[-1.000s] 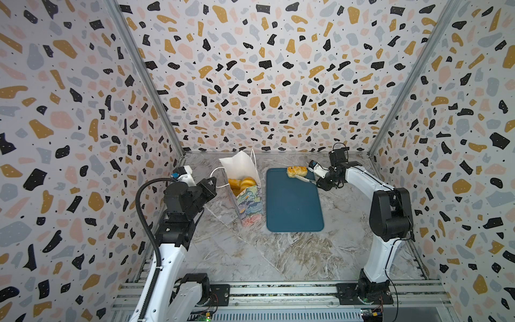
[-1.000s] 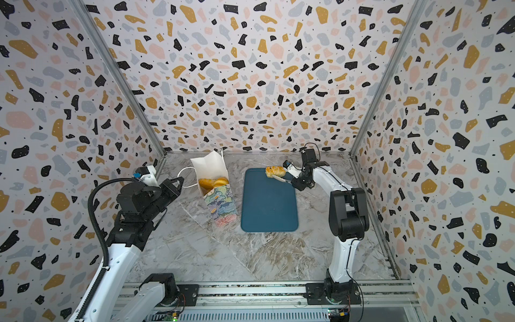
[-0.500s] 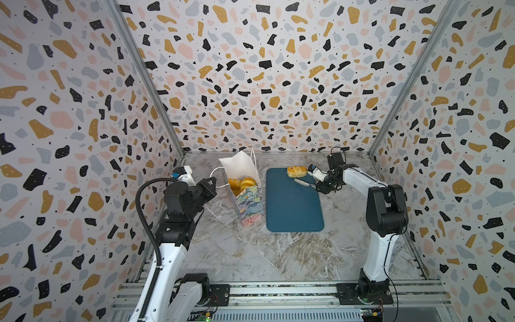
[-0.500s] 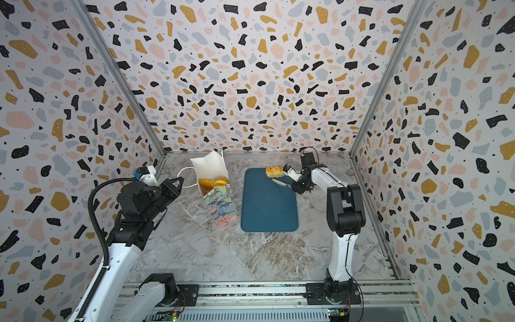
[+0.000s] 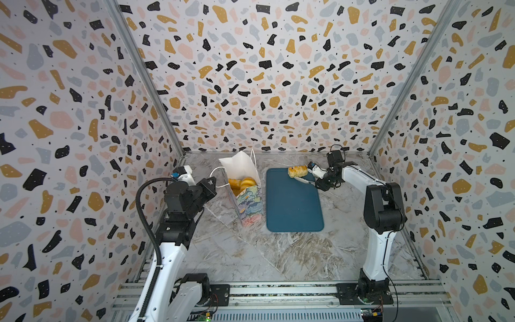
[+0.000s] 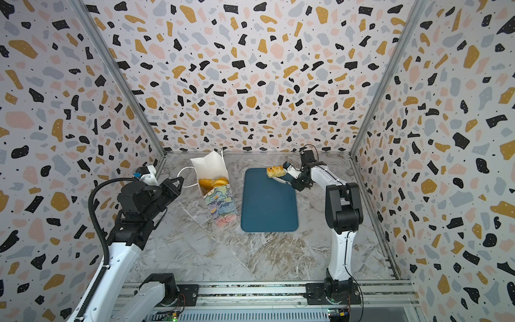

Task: Pack bread into a paper bag
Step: Pick up the bread from the tray.

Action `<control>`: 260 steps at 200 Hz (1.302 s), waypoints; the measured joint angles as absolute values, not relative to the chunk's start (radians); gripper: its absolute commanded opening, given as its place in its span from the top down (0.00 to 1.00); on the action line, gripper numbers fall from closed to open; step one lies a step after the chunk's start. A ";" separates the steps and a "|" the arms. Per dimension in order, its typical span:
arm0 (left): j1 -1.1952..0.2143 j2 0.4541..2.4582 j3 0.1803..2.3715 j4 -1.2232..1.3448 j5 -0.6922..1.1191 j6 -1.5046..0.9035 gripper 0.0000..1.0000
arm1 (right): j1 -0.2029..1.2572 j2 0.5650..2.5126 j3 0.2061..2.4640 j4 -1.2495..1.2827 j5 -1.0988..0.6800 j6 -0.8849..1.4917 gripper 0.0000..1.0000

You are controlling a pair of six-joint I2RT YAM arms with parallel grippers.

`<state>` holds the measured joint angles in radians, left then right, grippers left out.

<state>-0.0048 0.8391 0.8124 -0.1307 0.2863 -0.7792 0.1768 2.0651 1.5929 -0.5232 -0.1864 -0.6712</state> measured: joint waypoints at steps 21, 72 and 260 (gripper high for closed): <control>-0.005 0.844 0.812 -0.130 0.286 -0.779 1.00 | 0.177 2.075 1.609 -0.524 -0.186 -0.673 0.48; -0.005 0.849 0.812 -0.131 0.286 -0.779 1.00 | 0.177 2.105 1.626 -0.524 -0.186 -0.675 0.58; -0.005 0.832 0.812 -0.099 0.298 -0.781 1.00 | 0.329 1.833 1.374 -0.502 -0.139 -0.376 0.68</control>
